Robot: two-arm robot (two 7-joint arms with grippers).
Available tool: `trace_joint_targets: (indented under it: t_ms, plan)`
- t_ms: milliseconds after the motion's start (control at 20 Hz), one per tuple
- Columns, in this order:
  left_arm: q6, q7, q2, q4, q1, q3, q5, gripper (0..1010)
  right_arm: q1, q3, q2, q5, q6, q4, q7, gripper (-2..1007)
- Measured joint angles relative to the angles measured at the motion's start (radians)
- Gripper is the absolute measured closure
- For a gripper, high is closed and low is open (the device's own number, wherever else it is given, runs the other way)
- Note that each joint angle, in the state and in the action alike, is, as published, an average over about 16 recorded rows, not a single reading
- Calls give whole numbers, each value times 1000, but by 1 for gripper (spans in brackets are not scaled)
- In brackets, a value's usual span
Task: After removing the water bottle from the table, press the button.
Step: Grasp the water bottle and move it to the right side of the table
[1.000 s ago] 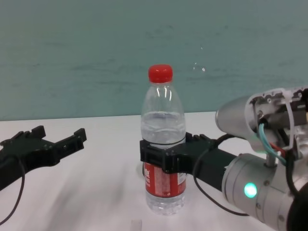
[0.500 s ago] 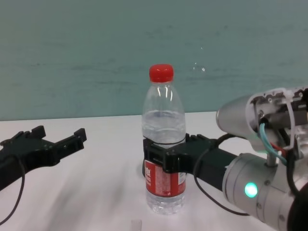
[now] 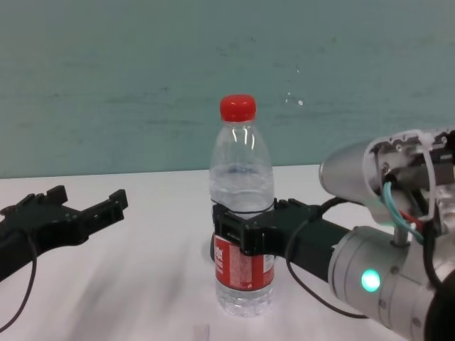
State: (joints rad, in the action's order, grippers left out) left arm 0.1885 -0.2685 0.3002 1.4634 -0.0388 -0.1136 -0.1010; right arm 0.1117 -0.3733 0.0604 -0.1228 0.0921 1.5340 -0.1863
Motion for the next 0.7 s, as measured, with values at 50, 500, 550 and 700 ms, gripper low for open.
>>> trace_joint_targets:
  t_ms: [50,500,550,700]
  plan:
    - [0,0,0,0,0,0,0,7,-1,1,1,0,-1,1,-1,295]
    - [0,0,0,0,0,0,0,7,-3,19,11,-3,-18,27,-4,310]
    - [0,0,0,0,0,0,0,7,-4,23,12,-3,-21,31,-3,310]
    - [0,0,0,0,0,0,0,7,-4,35,17,-4,-30,46,0,310]
